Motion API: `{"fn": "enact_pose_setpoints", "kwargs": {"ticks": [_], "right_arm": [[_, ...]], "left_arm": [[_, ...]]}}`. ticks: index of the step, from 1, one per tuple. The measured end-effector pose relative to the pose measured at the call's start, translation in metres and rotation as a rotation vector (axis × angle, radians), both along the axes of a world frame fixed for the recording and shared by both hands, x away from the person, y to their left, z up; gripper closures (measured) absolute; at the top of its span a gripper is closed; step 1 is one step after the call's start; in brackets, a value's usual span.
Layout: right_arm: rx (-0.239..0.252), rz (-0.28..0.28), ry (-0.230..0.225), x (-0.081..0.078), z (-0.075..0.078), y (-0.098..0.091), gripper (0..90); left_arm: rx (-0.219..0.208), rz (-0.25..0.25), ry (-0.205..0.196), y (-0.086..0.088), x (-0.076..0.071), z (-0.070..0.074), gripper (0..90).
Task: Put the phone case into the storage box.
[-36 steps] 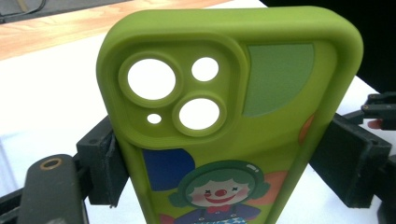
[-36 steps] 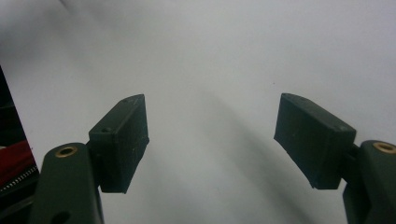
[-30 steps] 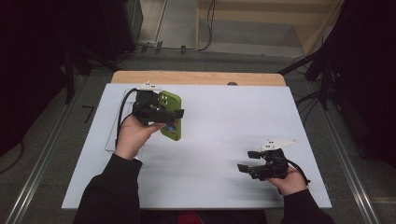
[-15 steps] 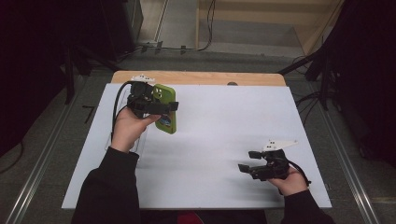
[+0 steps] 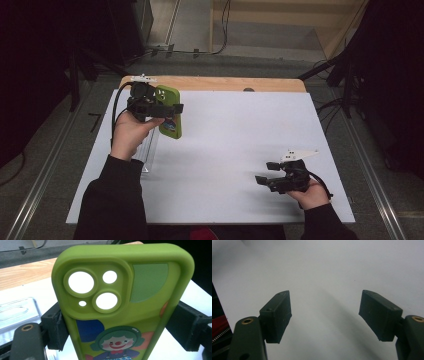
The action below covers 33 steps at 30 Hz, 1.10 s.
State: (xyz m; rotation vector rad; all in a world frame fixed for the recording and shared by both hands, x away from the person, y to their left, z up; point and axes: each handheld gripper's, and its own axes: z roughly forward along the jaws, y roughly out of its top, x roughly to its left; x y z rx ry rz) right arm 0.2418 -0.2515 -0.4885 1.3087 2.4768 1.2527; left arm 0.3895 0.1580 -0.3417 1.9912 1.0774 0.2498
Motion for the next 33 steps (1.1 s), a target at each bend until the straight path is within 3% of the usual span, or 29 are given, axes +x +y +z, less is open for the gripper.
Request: {"fn": "enact_pose_setpoints", "kwargs": {"ticks": [12, 21, 33], "right_arm": [[0.003, -0.005, 0.000, 0.000, 0.000, 0.000, 24.1], [0.000, -0.004, -0.004, -0.001, 0.000, 0.001, 24.1], [0.010, -0.007, -0.005, -0.001, 0.000, 0.001, 24.1]], "left_arm": [[-0.021, 0.063, -0.015, 0.025, 0.000, 0.008, 16.5], [-0.009, 0.117, -0.041, 0.041, 0.000, 0.010, 16.5], [0.001, 0.192, -0.046, 0.060, 0.005, 0.006, 16.5]]}}
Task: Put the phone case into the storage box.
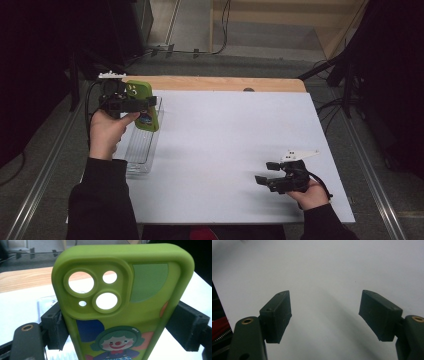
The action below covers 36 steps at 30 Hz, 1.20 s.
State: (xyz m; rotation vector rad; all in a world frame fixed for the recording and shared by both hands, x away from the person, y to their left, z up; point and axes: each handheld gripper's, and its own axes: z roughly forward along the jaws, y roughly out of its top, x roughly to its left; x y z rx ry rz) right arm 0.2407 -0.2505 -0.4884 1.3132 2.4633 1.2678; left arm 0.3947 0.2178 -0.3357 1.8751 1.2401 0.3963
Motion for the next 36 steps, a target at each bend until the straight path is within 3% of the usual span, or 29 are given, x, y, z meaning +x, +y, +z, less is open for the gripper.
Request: {"fn": "enact_pose_setpoints", "kwargs": {"ticks": [5, 10, 16, 18, 27, 36], "right_arm": [[0.004, 0.004, 0.003, 0.001, 0.000, 0.001, 24.1], [0.010, 0.000, 0.011, 0.003, -0.001, 0.001, 24.1], [0.012, 0.003, 0.007, 0.003, -0.001, 0.001, 24.1], [0.008, 0.003, 0.004, 0.003, -0.001, 0.001, 24.1], [0.011, 0.017, -0.001, 0.002, -0.001, 0.003, 24.1], [0.013, 0.019, -0.005, 0.002, -0.001, 0.003, 24.1]], "left_arm": [[0.016, 0.038, -0.029, 0.001, 0.005, 0.001, 16.5], [0.017, 0.036, 0.005, -0.001, 0.021, 0.000, 16.5], [0.079, 0.071, -0.012, -0.007, 0.031, -0.001, 16.5], [0.074, 0.070, -0.022, -0.008, 0.035, -0.001, 16.5], [0.057, 0.090, 0.018, -0.008, 0.054, -0.003, 16.5], [0.067, 0.122, 0.034, -0.013, 0.071, -0.006, 16.5]]}}
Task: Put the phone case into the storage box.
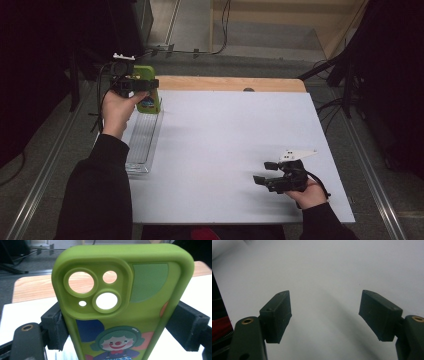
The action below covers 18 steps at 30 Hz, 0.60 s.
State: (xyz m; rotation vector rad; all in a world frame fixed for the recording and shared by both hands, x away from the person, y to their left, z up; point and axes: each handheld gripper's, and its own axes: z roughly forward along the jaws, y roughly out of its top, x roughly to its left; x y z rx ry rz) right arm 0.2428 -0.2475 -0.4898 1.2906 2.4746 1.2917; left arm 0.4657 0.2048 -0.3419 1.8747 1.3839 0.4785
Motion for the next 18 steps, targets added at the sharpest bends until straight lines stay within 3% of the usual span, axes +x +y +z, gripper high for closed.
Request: {"fn": "enact_pose_setpoints", "kwargs": {"ticks": [7, 14, 18], "right_arm": [[0.002, 0.003, -0.010, -0.001, 0.001, 0.001, 24.1], [0.005, 0.005, -0.013, -0.002, 0.001, 0.001, 24.2], [0.007, 0.006, -0.009, -0.002, 0.001, 0.001, 24.2]], "left_arm": [[0.053, 0.028, -0.008, -0.004, 0.014, -0.007, 16.4], [0.056, 0.051, 0.003, -0.003, 0.026, -0.016, 16.4], [0.072, 0.046, -0.015, -0.001, 0.029, -0.021, 16.3]]}}
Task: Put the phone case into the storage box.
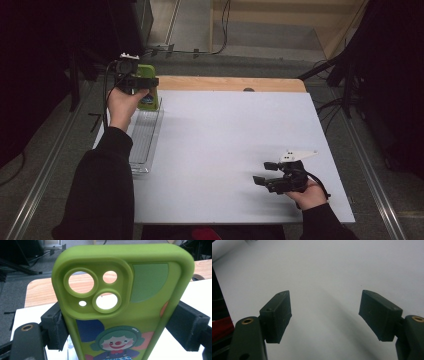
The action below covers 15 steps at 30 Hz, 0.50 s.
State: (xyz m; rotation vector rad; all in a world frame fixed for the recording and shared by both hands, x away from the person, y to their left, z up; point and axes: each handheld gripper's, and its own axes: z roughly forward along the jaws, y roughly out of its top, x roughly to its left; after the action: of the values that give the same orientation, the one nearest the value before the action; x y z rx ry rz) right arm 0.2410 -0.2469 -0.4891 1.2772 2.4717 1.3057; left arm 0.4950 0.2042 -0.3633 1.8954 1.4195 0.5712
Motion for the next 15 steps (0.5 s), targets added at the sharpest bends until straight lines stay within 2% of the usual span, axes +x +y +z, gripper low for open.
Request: {"fn": "enact_pose_setpoints", "kwargs": {"ticks": [3, 6, 8, 12, 15], "right_arm": [[-0.002, -0.001, 0.002, 0.000, 0.000, 0.000, 24.2], [0.000, 0.000, 0.001, 0.000, -0.001, 0.001, 24.2], [-0.001, 0.005, 0.000, 0.000, -0.001, 0.001, 24.2], [0.000, 0.007, 0.000, 0.000, -0.001, 0.002, 24.1], [0.002, -0.008, 0.003, 0.000, 0.000, 0.001, 24.1]], "left_arm": [[0.000, -0.003, -0.014, 0.001, 0.002, -0.003, 16.3], [0.017, -0.003, -0.020, 0.002, 0.004, -0.006, 16.3], [0.004, 0.000, -0.006, 0.003, 0.007, -0.009, 16.2], [0.002, 0.008, -0.003, 0.006, 0.009, -0.016, 16.2], [-0.014, 0.021, -0.006, 0.008, 0.011, -0.023, 16.1]]}}
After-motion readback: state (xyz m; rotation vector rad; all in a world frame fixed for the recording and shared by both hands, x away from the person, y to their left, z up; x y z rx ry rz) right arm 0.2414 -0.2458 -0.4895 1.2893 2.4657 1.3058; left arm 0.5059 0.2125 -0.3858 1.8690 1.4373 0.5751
